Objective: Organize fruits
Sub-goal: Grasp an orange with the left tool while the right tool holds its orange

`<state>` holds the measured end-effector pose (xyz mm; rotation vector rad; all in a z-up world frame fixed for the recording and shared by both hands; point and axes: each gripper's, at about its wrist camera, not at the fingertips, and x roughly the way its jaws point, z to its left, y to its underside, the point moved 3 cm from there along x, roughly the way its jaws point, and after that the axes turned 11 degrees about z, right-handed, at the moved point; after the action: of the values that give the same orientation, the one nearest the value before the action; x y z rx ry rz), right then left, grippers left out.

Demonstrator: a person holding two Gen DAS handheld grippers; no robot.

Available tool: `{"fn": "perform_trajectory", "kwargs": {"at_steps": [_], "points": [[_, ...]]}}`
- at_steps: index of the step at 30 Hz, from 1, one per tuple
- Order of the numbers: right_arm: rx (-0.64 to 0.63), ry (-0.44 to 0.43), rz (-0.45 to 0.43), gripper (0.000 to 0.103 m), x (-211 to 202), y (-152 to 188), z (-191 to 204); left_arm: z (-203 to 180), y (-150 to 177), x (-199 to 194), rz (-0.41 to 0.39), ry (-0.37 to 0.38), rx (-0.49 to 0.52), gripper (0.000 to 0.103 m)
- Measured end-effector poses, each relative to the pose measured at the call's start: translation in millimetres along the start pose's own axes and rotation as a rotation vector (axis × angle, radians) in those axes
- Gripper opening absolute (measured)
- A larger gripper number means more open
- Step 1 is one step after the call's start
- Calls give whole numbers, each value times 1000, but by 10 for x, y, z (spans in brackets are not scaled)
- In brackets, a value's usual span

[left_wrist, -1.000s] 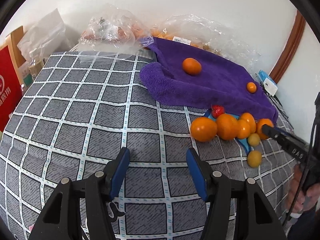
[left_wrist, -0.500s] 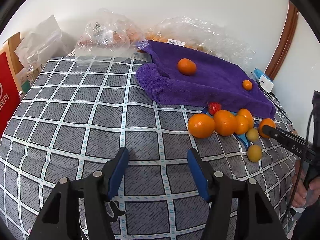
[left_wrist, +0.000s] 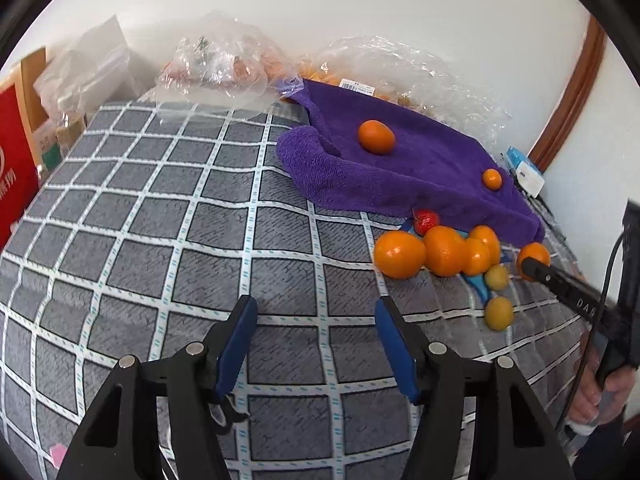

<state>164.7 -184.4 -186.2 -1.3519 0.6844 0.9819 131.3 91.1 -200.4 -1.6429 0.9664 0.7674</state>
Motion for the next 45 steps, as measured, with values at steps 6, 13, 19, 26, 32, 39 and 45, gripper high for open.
{"fn": "perform_trajectory", "kwargs": {"at_steps": [6,13,19,26,32,39,45], "points": [[26,10,3,39,-74,24,-147,-117,-93,21,29,56,-9,59],[6,55,-7,39,-182,85,-278,-430,-187,154,42,-8,61,59],[-20,79,-3,39,-235,101,-385,-515,-300,319,69,-40,49,59],[10,63,17,39,-181,55,-380,-507,-376,369,83,-18,15,35],[3,49,-4,39,-244,-11,-260,-462,-374,204,59,-32,29,35],[9,33,-24,39,-377,-49,-146,-430,-393,-62,29,-31,30,35],[4,38,-44,39,-536,-54,-89,-445,-413,-231,16,-29,17,35]]}}
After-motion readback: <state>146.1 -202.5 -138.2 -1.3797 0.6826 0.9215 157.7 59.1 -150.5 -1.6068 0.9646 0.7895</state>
